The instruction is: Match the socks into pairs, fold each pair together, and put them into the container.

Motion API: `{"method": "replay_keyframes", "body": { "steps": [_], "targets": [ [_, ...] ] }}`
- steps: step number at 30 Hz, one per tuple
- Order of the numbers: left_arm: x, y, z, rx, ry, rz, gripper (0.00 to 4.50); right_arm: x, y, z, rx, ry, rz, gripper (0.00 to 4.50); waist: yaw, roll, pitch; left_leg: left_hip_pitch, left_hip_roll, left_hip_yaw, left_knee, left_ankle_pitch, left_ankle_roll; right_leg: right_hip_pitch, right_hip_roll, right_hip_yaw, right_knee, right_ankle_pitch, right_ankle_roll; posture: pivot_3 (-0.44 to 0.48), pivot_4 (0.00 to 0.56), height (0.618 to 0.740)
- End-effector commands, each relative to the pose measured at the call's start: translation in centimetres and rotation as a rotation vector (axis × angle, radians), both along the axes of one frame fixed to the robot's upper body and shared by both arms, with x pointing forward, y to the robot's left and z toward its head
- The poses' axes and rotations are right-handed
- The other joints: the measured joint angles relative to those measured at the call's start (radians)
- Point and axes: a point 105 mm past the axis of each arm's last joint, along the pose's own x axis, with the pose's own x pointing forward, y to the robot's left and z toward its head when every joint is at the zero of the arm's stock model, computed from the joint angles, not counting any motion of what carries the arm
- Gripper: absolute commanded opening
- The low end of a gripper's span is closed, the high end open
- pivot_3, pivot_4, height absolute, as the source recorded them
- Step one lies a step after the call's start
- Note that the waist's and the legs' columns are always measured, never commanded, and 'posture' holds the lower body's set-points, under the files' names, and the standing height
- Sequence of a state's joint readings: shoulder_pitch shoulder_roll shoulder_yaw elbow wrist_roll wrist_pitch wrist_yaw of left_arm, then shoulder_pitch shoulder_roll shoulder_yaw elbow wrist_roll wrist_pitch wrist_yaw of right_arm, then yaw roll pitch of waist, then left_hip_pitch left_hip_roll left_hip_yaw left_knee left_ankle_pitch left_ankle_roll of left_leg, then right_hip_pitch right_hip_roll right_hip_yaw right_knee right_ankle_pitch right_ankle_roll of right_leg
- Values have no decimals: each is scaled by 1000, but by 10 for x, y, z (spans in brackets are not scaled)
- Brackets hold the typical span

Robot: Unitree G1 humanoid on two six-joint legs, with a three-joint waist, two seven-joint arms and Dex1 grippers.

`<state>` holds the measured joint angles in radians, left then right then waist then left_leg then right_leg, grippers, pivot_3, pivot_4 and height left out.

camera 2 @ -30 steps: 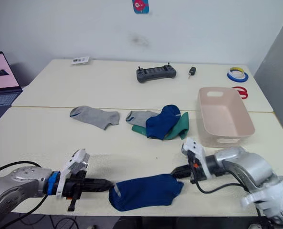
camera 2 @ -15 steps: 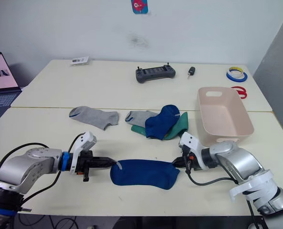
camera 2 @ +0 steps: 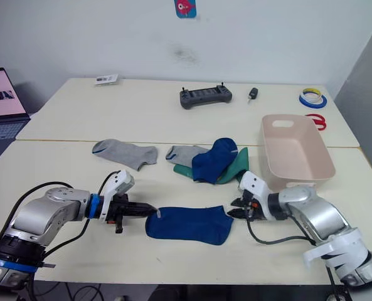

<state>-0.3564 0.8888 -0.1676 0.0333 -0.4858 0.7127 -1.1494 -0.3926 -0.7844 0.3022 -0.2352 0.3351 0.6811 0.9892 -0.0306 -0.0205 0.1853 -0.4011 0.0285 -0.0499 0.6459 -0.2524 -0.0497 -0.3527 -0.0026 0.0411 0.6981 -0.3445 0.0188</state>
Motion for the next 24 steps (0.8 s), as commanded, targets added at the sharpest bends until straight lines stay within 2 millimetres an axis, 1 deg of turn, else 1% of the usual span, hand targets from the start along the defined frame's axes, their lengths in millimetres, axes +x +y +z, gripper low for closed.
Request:
{"method": "replay_keyframes", "body": {
  "steps": [1,3,5,10,13,17,19,21,24],
  "targets": [
    [-2,-3,8,-12,-26,-23,0,-5,-11,31,9,-135,90,3013,0,0,0,0,0,0,0,0,0,0,0,0,0,0,0,0,150,740],
    [-3,-2,7,-7,-24,-26,0,-14,-14,34,13,-137,144,3732,0,0,0,0,0,0,0,0,0,0,0,0,0,0,0,0,150,740],
    [-3,0,6,-3,-24,-27,0,-26,-13,38,45,-112,181,4434,0,0,0,0,1,-1,0,0,0,1,0,0,0,0,0,0,150,740],
    [-5,1,6,-4,-18,-45,0,-45,1,42,96,-126,255,4475,-1,0,0,1,1,-1,0,0,0,1,0,1,0,0,0,0,150,740],
    [-2,1,7,8,-35,-65,0,-47,10,42,126,-151,251,4475,-1,0,0,1,1,-1,0,0,0,1,0,1,1,0,0,0,150,740],
    [3,6,5,50,-68,-66,0,-49,12,37,126,-145,251,4475,1,0,0,1,0,-1,0,0,0,1,0,1,0,0,0,0,150,740],
    [3,5,7,30,-79,-75,0,-50,13,36,126,-142,253,4475,1,0,0,0,0,-1,0,0,0,1,0,0,0,0,0,0,150,740],
    [5,0,13,-16,-99,-72,0,-51,14,37,131,-144,254,4475,1,0,0,0,0,-1,0,0,0,1,0,0,0,0,0,0,150,740],
    [9,0,22,-29,-172,-72,620,-50,15,39,135,-156,252,4500,1,0,0,0,1,-1,0,0,0,1,0,1,0,0,0,0,150,740]
  ]
}}
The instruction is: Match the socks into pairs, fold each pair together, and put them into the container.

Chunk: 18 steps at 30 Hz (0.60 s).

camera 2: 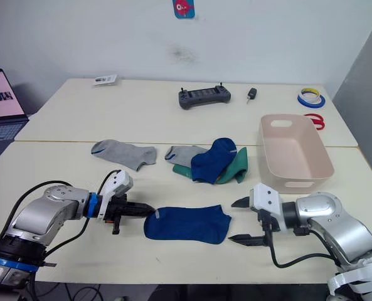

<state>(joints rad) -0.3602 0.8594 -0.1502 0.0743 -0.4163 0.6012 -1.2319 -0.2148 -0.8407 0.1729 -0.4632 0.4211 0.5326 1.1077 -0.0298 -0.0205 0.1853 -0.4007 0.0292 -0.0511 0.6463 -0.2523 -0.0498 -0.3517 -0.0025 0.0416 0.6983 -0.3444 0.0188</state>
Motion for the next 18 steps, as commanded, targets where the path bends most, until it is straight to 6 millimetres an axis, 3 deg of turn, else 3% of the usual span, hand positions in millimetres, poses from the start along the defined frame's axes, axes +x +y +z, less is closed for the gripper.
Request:
{"method": "replay_keyframes", "body": {
  "steps": [1,6,12,18],
  "targets": [
    [6,2,22,-21,-126,-6,928,-1,5,14,26,-65,22,4500,0,0,0,0,0,0,0,0,0,0,0,0,0,0,0,0,150,740],
    [-2,21,31,-16,-185,39,2540,1,2,21,26,-116,3,4500,-3,0,0,0,1,0,0,0,0,0,0,0,0,0,0,0,150,740],
    [-32,71,44,20,-266,232,4465,10,-24,48,36,-239,-105,4500,-1,0,0,0,1,0,-1,0,0,-1,-1,1,-1,0,0,0,150,740],
    [-55,118,49,19,-350,513,4490,14,-64,58,-36,-283,-208,4500,3,0,0,1,0,0,-1,0,0,1,-3,0,-1,0,0,0,150,740]
  ]
}}
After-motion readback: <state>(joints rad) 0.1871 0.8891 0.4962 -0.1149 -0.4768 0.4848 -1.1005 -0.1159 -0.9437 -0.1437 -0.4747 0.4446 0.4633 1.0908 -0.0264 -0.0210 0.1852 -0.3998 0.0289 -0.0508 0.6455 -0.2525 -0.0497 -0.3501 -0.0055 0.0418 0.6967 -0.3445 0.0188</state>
